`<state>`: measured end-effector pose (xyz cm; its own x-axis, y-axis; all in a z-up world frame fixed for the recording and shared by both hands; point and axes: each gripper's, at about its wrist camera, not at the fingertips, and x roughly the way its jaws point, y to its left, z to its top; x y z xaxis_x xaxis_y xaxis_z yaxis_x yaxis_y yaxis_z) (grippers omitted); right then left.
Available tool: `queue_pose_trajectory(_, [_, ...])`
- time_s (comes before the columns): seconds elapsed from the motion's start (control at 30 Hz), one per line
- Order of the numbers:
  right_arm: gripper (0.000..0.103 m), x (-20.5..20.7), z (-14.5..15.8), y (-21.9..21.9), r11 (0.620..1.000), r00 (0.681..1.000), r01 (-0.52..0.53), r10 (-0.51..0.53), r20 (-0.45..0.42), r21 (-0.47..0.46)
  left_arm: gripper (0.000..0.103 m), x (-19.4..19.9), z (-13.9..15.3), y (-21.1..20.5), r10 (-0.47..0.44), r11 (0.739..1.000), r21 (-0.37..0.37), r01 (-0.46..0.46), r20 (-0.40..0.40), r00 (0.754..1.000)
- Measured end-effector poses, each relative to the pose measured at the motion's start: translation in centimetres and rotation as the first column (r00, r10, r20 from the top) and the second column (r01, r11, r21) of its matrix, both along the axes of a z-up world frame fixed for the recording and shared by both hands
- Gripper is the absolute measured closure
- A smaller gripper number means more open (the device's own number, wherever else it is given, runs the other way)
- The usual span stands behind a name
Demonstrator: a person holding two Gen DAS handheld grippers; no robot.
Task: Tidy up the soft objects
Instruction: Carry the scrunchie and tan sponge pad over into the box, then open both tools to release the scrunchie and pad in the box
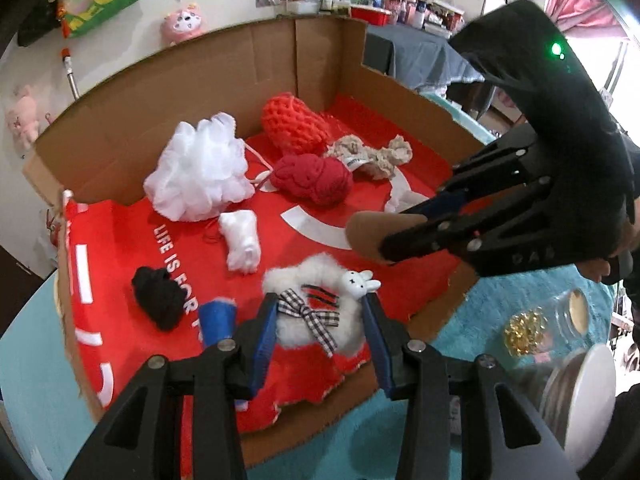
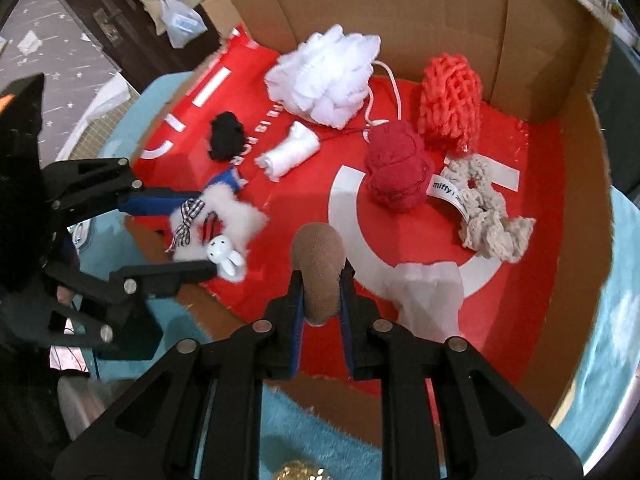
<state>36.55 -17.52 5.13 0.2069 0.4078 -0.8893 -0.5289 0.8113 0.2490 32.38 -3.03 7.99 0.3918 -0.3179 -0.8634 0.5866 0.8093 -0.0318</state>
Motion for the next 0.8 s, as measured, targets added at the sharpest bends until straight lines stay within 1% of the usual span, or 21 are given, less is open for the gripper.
queue_pose_trajectory(0.13, [0.086, 0.6, -0.3, 0.4, 1.000, 1.000, 0.003, -0.003, -0.017, -0.019, 0.058, 0.6, -0.6, -0.5, -0.005, 1.000, 0.015, 0.005, -0.015, 1.000])
queue_pose_trajectory(0.33, [0.086, 1.1, -0.9, 0.3, 0.999, 0.999, 0.022, -0.024, -0.044, -0.047, 0.058, 1.5, -1.3, -0.9, 0.016, 0.999, 0.028, -0.015, -0.038, 0.999])
queue_pose_trajectory(0.47, [0.083, 1.1, -0.9, 0.5, 0.998, 0.999, 0.022, -0.024, -0.038, -0.064, 0.058, 1.7, -1.5, -0.9, 0.025, 0.999, 0.032, -0.024, -0.052, 0.998])
queue_pose_trajectory(0.53, [0.077, 1.1, -0.9, 0.7, 0.997, 0.999, 0.021, -0.023, -0.031, -0.080, 0.057, 1.7, -1.4, -0.8, 0.028, 0.999, 0.031, -0.026, -0.054, 0.998])
queue_pose_trajectory(0.57, [0.070, 1.1, -0.9, 0.9, 0.996, 1.000, 0.019, -0.021, -0.023, -0.087, 0.056, 1.7, -1.4, -0.8, 0.029, 0.999, 0.033, -0.027, -0.053, 0.998])
queue_pose_trajectory(0.6, [0.056, 1.1, -0.8, 0.9, 0.996, 1.000, 0.018, -0.020, -0.018, -0.089, 0.055, 1.7, -1.3, -0.8, 0.031, 0.999, 0.033, -0.029, -0.051, 0.998])
queue_pose_trajectory(0.63, [0.049, 1.0, -0.7, 1.1, 0.996, 1.000, 0.018, -0.019, -0.010, -0.086, 0.054, 1.7, -1.3, -0.7, 0.031, 0.999, 0.031, -0.030, -0.051, 0.998])
queue_pose_trajectory(0.67, [0.044, 1.0, -0.5, 1.1, 0.996, 1.000, 0.019, -0.019, 0.001, -0.085, 0.054, 1.6, -1.1, -0.6, 0.031, 0.999, 0.030, -0.030, -0.051, 0.998])
queue_pose_trajectory(0.77, [0.044, 0.7, 0.1, 1.1, 0.994, 0.999, 0.041, -0.038, 0.033, -0.103, 0.045, 1.4, -0.8, -0.4, 0.045, 0.999, 0.023, -0.044, -0.040, 0.998])
queue_pose_trajectory(0.8, [0.044, 0.6, 0.4, 0.9, 0.993, 0.998, 0.057, -0.053, 0.041, -0.106, 0.038, 1.3, -0.7, -0.2, 0.054, 0.998, 0.021, -0.053, -0.036, 0.998])
